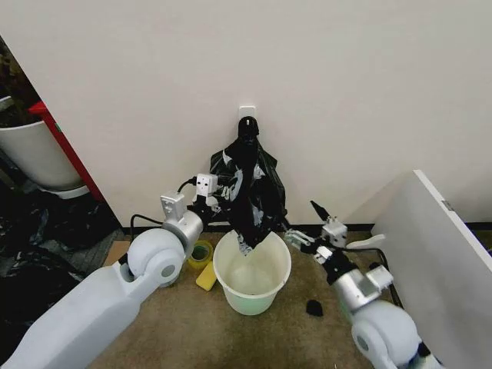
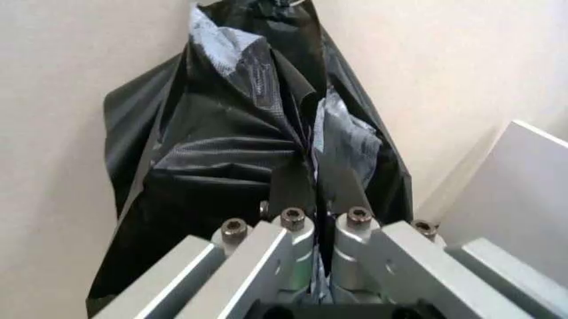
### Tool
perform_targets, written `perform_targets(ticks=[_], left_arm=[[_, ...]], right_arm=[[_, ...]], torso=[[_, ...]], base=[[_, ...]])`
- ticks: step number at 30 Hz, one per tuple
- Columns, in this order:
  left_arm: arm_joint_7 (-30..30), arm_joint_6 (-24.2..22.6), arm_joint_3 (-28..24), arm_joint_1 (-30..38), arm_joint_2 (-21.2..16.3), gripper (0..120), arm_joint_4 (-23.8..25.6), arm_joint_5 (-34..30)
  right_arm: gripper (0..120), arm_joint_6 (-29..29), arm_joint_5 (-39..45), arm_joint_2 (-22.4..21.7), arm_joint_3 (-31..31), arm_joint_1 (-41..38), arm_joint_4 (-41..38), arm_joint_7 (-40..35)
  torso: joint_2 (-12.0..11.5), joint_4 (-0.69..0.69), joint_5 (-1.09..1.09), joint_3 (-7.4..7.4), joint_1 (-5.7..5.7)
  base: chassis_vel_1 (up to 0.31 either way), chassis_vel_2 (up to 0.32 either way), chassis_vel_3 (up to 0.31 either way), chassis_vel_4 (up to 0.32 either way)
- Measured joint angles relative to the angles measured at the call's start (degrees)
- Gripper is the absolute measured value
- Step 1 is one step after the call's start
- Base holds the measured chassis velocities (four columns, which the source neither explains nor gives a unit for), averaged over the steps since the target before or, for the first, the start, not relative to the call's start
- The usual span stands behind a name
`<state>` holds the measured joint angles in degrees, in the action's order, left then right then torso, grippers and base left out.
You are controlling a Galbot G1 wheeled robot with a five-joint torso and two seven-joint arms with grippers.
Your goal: Place the garbage bag over the trash bin.
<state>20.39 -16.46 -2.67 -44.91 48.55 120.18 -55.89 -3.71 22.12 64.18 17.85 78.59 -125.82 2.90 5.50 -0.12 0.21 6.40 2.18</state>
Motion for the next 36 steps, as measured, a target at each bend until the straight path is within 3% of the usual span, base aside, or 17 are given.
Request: perform_targets(ticks=[7,16,21,27,36], left_arm=[[-0.49,0.46,2.43,-2.28,-1.44,0,1.01,0.11],[-0.91,0.70,4.27,-4.31,-2.43,0,1.85,0.41],[-1.24,0.70,5.36,-5.14,-2.94,0,2.55,0.46],[-1.36,0.71,6.08,-6.06,-3.62,0,3.38,0.60],[-1.40,0.91,6.27,-6.90,-3.36,0,3.32,1.37]], right_arm=[[100,-8.53,0.72,-3.78,-8.92,-11.74,2.98,-0.13],[99,-10.77,1.31,-3.18,-16.79,-21.70,9.21,-2.11],[88,-10.75,-0.30,-2.82,-18.79,-24.04,11.95,-2.35],[61,-10.31,-1.76,-2.10,-21.73,-28.11,14.62,-3.27],[32,-10.24,-2.65,-1.79,-22.16,-28.40,15.16,-3.67]], torso=[[0.00,0.00,0.00,0.00,0.00],[0.00,-0.01,-0.01,0.00,0.00],[0.00,-0.02,-0.01,0.00,0.00],[0.00,0.00,-0.01,0.00,0.00],[0.00,-0.01,-0.01,0.00,0.00]], base=[[0.000,0.000,0.000,0.000],[0.000,0.000,0.000,0.000],[0.000,0.000,0.000,0.000],[0.000,0.000,0.000,0.000],[0.000,0.000,0.000,0.000]])
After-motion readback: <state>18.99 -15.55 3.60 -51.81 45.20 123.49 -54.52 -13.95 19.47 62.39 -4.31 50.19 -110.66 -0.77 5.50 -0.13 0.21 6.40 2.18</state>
